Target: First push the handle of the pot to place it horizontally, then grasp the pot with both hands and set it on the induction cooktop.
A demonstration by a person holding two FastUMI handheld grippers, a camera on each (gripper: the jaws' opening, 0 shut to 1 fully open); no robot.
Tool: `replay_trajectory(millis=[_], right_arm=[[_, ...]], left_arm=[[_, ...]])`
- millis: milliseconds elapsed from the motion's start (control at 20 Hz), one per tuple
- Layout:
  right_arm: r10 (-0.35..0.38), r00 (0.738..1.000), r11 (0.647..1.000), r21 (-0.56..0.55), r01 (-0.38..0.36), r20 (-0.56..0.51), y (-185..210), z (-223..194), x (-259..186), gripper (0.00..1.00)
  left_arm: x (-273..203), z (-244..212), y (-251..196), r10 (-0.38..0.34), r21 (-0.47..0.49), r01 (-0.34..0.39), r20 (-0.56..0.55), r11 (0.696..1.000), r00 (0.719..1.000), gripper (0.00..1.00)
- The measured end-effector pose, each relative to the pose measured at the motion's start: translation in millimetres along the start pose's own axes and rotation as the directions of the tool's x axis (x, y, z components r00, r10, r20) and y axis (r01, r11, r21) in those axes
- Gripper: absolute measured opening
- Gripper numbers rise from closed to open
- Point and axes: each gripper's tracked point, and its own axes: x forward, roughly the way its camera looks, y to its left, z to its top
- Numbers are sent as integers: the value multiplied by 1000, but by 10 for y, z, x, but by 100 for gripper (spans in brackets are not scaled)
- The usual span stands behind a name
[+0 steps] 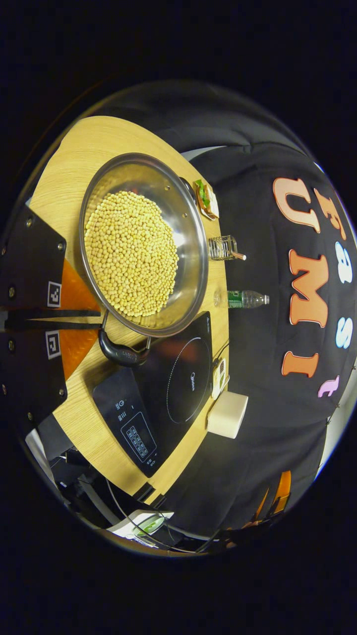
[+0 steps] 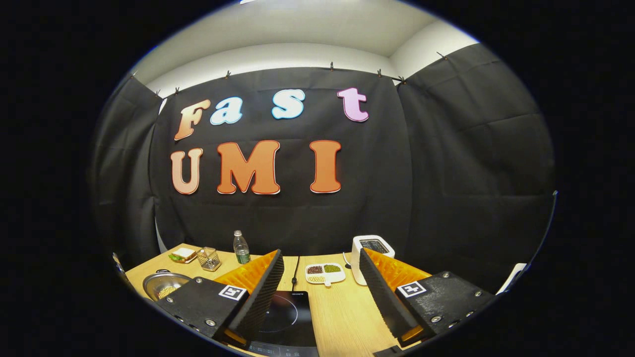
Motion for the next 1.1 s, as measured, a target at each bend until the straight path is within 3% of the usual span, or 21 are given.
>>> replay_trajectory(millis=[50,200,250,300,600,650,700,1050,1100], right_arm=[[1,1000,1000,8,-1,1,-2,4,3,95],[-3,1000,1000,7,3,0,-28,-29,15,95],[-7,1000,1000,2,7,-2,-46,-39,19,100],[-10,1000,1000,-2,10,-4,-59,-48,18,95],[-23,1000,1000,-1,23,-4,-140,-65,32,95],[-26,1000,1000,-1,26,-8,-149,-74,44,100],[-28,1000,1000,-2,28,-12,-160,-97,51,95],[-33,999,999,-8,33,-36,-209,-203,100,95],[-35,999,999,-8,34,-39,-212,-222,119,100]], left_arm=[[40,31,-31,-3,6,3,0,1000,1000,2],[162,102,-83,-3,20,3,1,1000,1000,2],[194,123,-94,-5,21,5,1,1000,1000,2],[220,142,-103,-8,21,8,0,1000,1000,2],[400,244,-189,-54,-23,53,-6,998,999,1],[438,273,-208,-60,-32,60,-5,998,998,1],[476,289,-221,-66,-40,66,-5,997,998,1],[696,467,-299,-109,-78,108,-6,991,994,1],[726,487,-296,-111,-82,110,-7,991,994,1]])
